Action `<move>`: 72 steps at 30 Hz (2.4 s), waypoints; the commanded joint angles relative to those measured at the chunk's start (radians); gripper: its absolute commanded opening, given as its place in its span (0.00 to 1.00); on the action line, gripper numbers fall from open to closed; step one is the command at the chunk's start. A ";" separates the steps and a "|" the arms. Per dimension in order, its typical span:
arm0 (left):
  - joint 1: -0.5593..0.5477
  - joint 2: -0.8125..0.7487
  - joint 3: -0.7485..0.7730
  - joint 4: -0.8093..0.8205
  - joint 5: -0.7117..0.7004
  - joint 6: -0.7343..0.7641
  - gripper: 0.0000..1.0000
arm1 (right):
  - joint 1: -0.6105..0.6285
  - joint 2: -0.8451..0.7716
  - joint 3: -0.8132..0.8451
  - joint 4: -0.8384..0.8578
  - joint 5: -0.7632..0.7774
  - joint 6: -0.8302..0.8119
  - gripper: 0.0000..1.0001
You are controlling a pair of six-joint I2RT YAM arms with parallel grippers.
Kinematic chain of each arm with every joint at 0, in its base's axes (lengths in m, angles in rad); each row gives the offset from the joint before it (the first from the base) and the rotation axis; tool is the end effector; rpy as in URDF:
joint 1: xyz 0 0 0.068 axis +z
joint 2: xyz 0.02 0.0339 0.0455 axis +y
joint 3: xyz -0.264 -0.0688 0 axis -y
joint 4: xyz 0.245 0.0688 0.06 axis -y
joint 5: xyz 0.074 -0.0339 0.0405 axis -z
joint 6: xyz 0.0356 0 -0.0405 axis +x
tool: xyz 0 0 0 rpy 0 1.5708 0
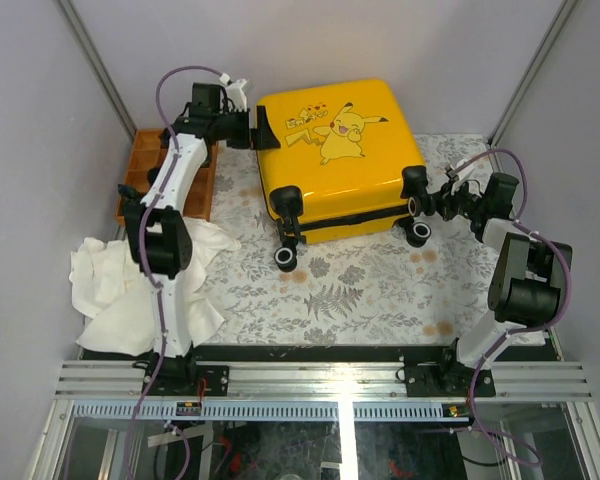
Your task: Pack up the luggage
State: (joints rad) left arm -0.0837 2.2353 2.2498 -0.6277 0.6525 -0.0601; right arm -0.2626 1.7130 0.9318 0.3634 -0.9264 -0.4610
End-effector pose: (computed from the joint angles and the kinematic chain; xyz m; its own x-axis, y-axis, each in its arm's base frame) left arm 0.5070 -0.0642 0.3260 -0.6061 0.0030 -0.7953 0.5258 0.7518 -0.3979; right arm 0.3558 -0.0662 0.2062 -0.1064 -0.2481 -0.9629 -0.6666 0.7363 -0.1161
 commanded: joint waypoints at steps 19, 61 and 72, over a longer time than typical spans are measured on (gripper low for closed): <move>-0.390 -0.748 -0.936 0.114 -0.410 -0.303 1.00 | 0.070 -0.072 0.013 -0.062 -0.071 -0.027 0.00; -0.223 -0.563 -0.861 -0.176 -0.369 0.656 0.00 | -0.059 0.117 0.213 0.048 0.006 0.100 0.00; -0.179 -0.450 -0.761 -0.188 -0.439 0.949 0.00 | 0.007 0.337 0.479 0.165 0.106 0.352 0.00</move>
State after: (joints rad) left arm -0.3058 1.7161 1.4643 -0.7979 0.2443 0.6083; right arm -0.2371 2.0216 1.2915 0.3878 -0.9585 -0.2115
